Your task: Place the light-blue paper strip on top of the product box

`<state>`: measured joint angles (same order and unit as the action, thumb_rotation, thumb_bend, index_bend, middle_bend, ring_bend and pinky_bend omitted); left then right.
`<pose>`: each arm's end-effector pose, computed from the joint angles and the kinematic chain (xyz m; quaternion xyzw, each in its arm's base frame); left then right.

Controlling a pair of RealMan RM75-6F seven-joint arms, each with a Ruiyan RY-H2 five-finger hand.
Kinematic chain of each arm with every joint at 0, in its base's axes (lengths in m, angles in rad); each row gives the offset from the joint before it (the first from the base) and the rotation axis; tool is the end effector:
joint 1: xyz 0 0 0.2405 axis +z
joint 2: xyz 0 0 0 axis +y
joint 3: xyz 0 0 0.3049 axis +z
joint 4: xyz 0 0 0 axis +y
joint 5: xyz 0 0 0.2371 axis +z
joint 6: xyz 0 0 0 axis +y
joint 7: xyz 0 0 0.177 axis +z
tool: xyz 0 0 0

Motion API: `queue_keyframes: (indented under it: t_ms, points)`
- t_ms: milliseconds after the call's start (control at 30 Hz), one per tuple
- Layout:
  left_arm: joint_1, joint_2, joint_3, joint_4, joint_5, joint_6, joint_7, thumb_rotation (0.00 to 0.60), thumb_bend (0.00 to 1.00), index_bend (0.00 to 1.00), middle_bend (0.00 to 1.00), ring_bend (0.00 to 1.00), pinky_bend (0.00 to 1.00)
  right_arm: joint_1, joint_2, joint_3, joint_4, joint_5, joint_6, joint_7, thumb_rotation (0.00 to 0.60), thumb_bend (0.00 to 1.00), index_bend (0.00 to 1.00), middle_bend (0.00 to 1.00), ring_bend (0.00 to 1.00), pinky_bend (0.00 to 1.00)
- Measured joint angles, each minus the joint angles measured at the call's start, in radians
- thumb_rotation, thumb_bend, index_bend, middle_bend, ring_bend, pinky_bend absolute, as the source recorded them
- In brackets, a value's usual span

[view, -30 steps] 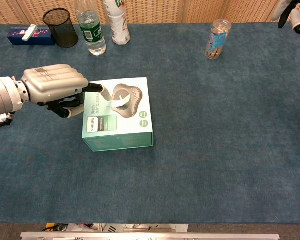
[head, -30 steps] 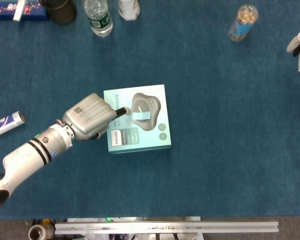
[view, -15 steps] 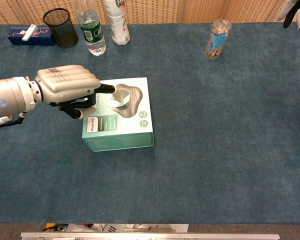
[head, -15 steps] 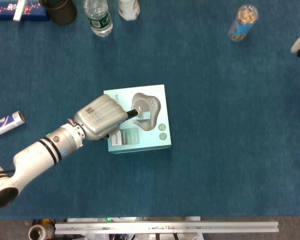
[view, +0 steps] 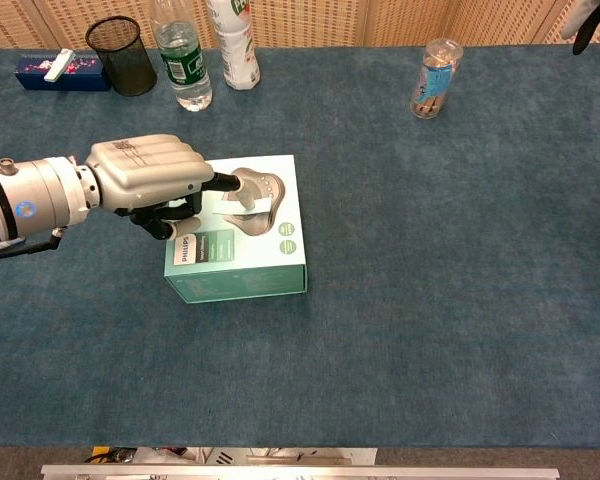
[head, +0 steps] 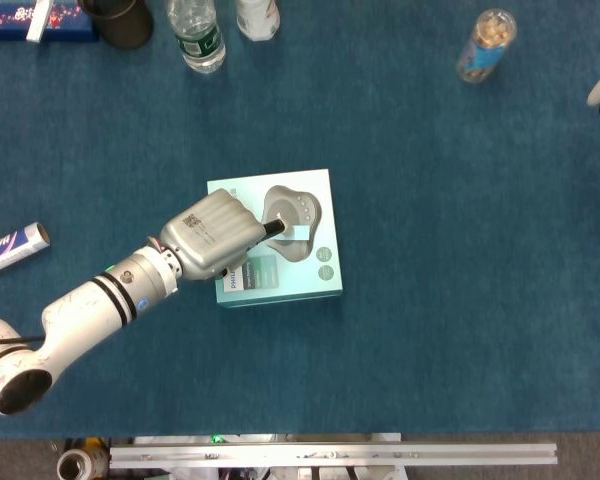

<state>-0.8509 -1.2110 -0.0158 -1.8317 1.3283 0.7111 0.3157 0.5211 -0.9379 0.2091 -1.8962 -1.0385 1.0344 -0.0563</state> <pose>-0.1414 0.3401 -0.0171 -0.8873 -0.2780 -0.2682 0.2521 -0.2469 -0.3698 0.1598 0.6191 -0.4763 0.3890 0.4885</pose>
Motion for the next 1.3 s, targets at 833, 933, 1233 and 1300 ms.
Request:
queue_keyframes:
  t_ms: [833, 933, 1233, 1300]
  points:
    - [0.016, 0.029, 0.026, -0.006, -0.009, 0.037, -0.001, 0.600, 0.82, 0.21, 1.00, 1.00, 1.00, -0.008, 0.000, 0.005, -0.003, -0.011, 0.001, 0.009, 0.600, 0.64, 0.45, 0.50, 0.65, 0.88]
    - [0.020, 0.030, 0.030, -0.007, -0.005, 0.041, 0.002, 0.600, 0.82, 0.21, 1.00, 1.00, 1.00, -0.008, -0.001, 0.005, -0.003, -0.011, 0.001, 0.008, 0.600, 0.64, 0.45, 0.50, 0.65, 0.88]
    - [0.023, 0.028, 0.036, 0.000, -0.007, 0.039, 0.002, 0.600, 0.82, 0.21, 1.00, 1.00, 1.00, -0.011, -0.001, 0.005, -0.004, -0.011, 0.003, 0.009, 0.600, 0.64, 0.45, 0.50, 0.65, 0.88]
    - [0.023, 0.028, 0.036, -0.001, -0.007, 0.040, 0.002, 0.600, 0.82, 0.21, 1.00, 1.00, 1.00, -0.012, -0.001, 0.005, -0.004, -0.012, 0.002, 0.011, 0.600, 0.64, 0.45, 0.50, 0.65, 0.88]
